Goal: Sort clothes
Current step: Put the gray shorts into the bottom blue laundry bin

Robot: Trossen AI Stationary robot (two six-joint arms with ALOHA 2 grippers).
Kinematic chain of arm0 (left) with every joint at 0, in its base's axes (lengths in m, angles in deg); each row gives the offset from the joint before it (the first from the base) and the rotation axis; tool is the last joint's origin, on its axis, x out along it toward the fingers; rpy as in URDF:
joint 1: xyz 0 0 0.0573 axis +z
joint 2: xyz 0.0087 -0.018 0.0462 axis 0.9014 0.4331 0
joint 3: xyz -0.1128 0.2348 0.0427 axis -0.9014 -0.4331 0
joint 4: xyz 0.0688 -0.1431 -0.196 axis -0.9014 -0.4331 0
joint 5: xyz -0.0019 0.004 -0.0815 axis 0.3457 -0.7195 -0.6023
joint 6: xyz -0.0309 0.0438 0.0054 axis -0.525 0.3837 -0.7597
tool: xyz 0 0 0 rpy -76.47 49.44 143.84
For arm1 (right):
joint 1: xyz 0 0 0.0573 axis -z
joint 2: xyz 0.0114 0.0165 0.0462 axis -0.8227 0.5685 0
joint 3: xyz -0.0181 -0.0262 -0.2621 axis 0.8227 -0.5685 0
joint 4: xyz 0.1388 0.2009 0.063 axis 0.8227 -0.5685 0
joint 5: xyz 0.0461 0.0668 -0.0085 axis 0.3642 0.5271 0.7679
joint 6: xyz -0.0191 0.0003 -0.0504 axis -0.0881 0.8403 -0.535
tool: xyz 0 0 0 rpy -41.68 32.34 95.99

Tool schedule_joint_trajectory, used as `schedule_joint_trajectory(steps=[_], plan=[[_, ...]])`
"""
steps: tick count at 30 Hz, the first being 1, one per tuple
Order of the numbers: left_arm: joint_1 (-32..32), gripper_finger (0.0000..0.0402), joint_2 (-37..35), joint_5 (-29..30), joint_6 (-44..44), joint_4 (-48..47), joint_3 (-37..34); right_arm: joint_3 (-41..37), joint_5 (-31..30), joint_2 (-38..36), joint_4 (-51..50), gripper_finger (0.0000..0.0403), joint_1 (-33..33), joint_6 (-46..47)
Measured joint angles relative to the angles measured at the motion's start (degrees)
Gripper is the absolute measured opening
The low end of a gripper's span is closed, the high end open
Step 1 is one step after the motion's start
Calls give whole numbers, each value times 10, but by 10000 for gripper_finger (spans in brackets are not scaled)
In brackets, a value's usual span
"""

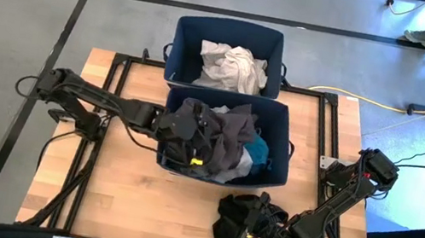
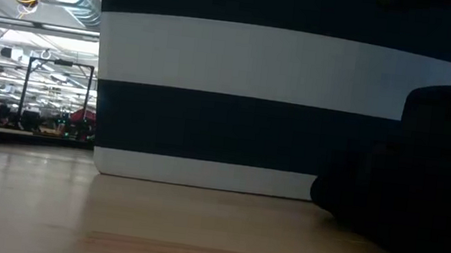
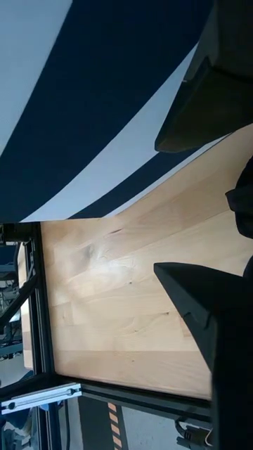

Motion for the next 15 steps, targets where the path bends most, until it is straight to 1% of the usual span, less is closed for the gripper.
schedule_joint_trajectory(steps=[5,8,12,15], plan=[[21,33,0,-46,-44,77,-94,0,0,0,0,271,0,0],[31,40,-1,-63,-65,121,-142,0,0,0,0,271,0,0],[43,46,-3,-67,-87,152,-188,0,0,0,0,271,1,0],[47,52,-3,-78,-99,156,-202,0,-7,0,0,271,1,0]])
